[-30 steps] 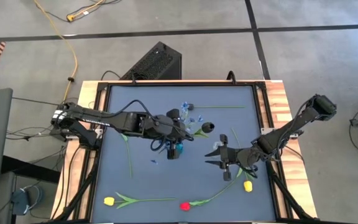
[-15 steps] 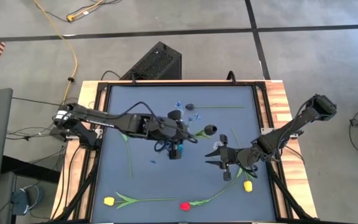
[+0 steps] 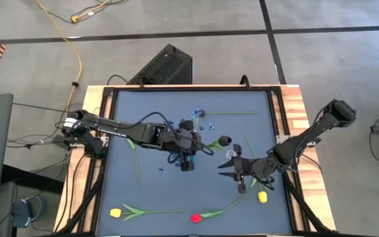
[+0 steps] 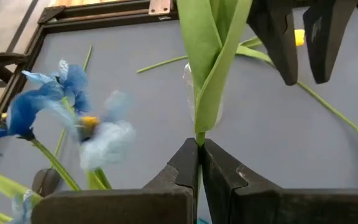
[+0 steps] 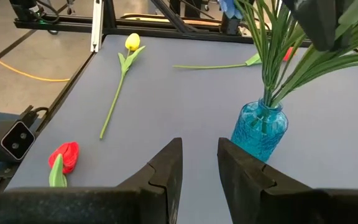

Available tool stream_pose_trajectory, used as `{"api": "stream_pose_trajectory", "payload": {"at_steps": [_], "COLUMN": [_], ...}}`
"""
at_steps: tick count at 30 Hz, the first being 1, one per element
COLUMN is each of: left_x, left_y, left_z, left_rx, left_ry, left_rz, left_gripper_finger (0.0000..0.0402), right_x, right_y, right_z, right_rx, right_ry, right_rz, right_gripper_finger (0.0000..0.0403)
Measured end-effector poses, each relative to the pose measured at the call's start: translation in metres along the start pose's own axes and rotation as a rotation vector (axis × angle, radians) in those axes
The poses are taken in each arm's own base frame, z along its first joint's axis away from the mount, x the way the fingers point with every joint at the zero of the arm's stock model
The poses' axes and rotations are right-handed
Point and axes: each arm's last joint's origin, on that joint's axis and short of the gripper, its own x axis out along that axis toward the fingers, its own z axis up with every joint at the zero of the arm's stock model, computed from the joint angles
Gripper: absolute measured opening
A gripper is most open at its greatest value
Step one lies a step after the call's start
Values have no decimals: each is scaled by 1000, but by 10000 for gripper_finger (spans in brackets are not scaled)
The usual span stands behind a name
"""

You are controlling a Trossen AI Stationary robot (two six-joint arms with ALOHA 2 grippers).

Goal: Sort flowers into vase by color
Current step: Put the bottom black flower into the blue flower vase

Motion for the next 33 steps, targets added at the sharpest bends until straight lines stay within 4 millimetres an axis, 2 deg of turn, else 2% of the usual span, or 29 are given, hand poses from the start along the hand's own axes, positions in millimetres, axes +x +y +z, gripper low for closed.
{"api": "stream_pose_trajectory", "payload": {"at_steps": [11,17,26,33], "left_x": [2,5,6,0], "left_y": [-8,-8,-8,-5], "left_z": [-5,-14,-16,-13], "left_rx": [-35,-78,-93,-81], "left_ry": [-4,13,25,72], "left_rz": [41,57,62,92], "left_gripper_finger": [0,0,1,41], "right_x": [-1,-1,-1,-1], "right_y": [2,3,3,3], "right_z": [0,0,0,0], "right_rx": [2,1,7,8], "right_ry": [0,-1,-8,-8], "right_rz": [8,12,12,12], "right_gripper_finger": [127,127,127,127]}}
